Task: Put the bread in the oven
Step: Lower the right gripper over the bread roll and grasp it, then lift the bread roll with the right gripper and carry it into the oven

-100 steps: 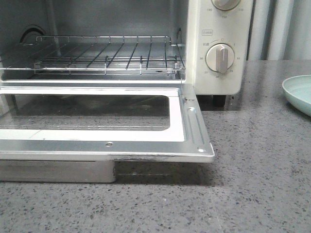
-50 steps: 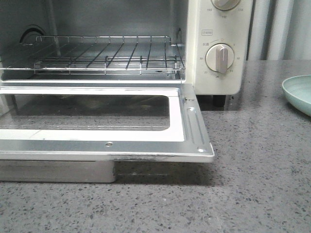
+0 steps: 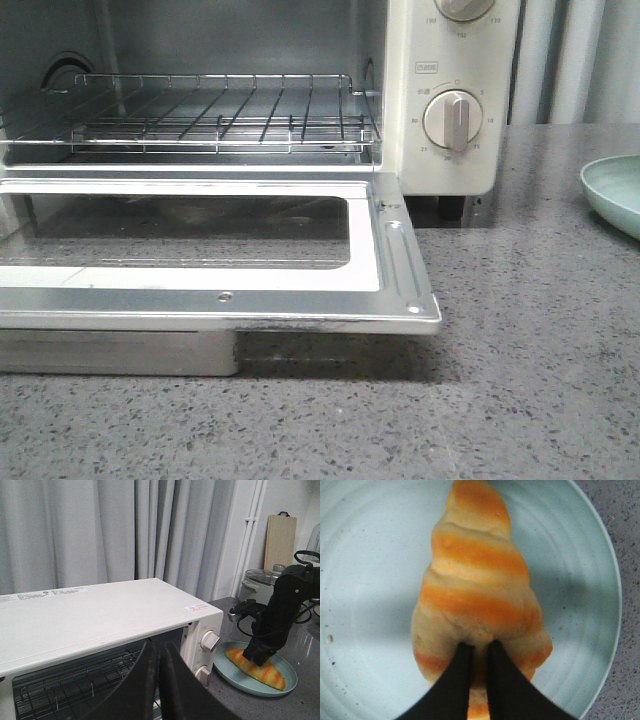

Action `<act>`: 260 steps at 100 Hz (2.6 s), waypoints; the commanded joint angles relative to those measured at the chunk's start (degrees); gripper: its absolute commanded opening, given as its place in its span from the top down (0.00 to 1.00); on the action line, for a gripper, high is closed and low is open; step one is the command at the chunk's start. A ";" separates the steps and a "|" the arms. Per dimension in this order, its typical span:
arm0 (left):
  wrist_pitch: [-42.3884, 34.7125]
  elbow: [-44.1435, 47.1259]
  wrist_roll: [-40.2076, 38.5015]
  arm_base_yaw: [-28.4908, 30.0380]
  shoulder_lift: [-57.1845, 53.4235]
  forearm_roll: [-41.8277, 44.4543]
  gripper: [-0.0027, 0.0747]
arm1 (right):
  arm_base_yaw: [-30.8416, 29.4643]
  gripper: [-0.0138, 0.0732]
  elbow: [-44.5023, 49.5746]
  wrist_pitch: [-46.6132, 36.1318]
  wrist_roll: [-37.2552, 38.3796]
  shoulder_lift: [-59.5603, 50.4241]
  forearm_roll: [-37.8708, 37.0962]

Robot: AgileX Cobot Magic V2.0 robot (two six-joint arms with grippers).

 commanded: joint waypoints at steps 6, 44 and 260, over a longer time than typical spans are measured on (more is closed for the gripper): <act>-2.84 -1.94 -0.18 0.05 0.37 1.06 0.99 | 0.22 0.92 -1.87 0.48 -1.78 -3.94 -1.27; -1.86 -2.07 -9.57 5.94 0.37 12.68 0.99 | 7.42 0.92 -1.87 8.74 -4.17 -17.43 -1.27; -2.51 -1.73 -9.57 21.29 0.37 8.14 0.99 | 56.40 0.92 -19.40 -10.69 -11.37 2.04 -27.86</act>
